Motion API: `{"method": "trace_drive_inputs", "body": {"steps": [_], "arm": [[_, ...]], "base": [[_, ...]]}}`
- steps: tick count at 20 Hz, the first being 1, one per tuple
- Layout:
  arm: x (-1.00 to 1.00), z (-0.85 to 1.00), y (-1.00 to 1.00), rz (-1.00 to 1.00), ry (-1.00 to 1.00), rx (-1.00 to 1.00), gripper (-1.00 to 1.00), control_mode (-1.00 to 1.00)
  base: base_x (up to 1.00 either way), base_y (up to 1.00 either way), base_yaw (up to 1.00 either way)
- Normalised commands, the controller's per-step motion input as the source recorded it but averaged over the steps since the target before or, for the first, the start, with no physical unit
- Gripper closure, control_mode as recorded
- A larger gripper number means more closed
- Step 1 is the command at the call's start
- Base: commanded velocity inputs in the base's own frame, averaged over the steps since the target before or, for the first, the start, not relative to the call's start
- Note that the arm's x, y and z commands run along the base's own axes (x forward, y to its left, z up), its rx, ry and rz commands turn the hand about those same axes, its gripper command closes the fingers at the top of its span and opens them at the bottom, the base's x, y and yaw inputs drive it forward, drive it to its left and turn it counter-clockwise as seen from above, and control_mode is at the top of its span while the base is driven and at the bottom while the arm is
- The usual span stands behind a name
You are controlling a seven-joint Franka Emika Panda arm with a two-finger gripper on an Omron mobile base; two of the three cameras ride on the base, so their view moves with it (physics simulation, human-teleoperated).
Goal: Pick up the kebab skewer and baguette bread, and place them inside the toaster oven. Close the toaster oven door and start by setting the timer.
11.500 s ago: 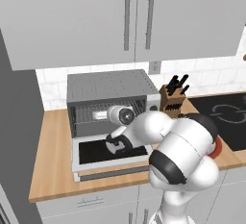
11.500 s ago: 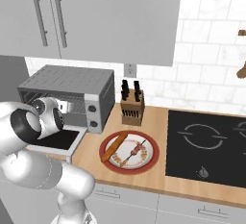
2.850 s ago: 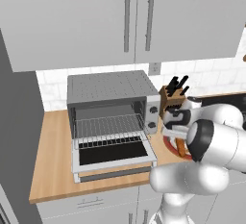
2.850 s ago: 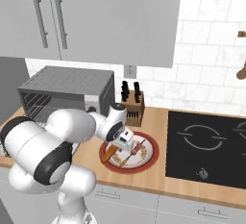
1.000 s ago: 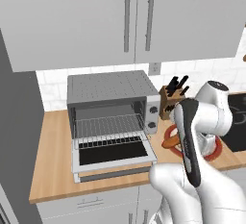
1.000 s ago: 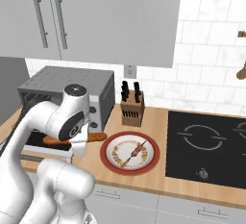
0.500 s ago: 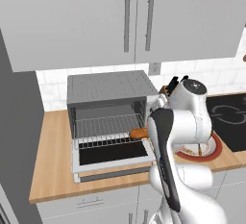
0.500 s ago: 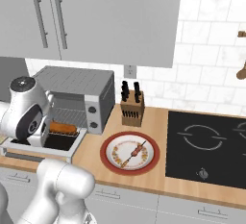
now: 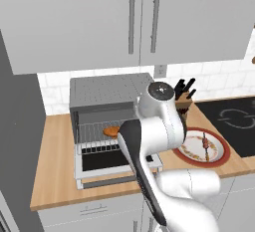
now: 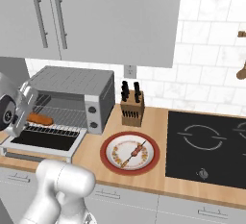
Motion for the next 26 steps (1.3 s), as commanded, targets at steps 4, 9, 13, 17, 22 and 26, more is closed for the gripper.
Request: {"method": "trace_drive_inputs", "body": {"steps": [4, 9, 13, 17, 22, 26], "arm": [[0.50, 0.00, 0.21, 0.00, -0.05, 0.00, 1.00, -1.00], [0.61, 0.00, 0.16, 0.00, -0.03, 0.00, 1.00, -1.00], [0.52, 0.00, 0.19, 0.00, -0.05, 0.00, 1.00, -1.00], [0.20, -0.11, 0.06, 0.00, -0.03, 0.00, 1.00, -1.00], [0.25, -0.55, -0.03, 0.00, -0.13, 0.00, 1.00, -1.00], [0.30, -0.48, -0.03, 0.00, -0.12, 0.00, 1.00, -1.00]], "base": [[0.00, 0.00, 0.00], [0.00, 0.00, 0.00], [0.00, 0.00, 0.00], [0.00, 0.00, 0.00], [0.00, 0.00, 0.00], [0.00, 0.00, 0.00]]}}
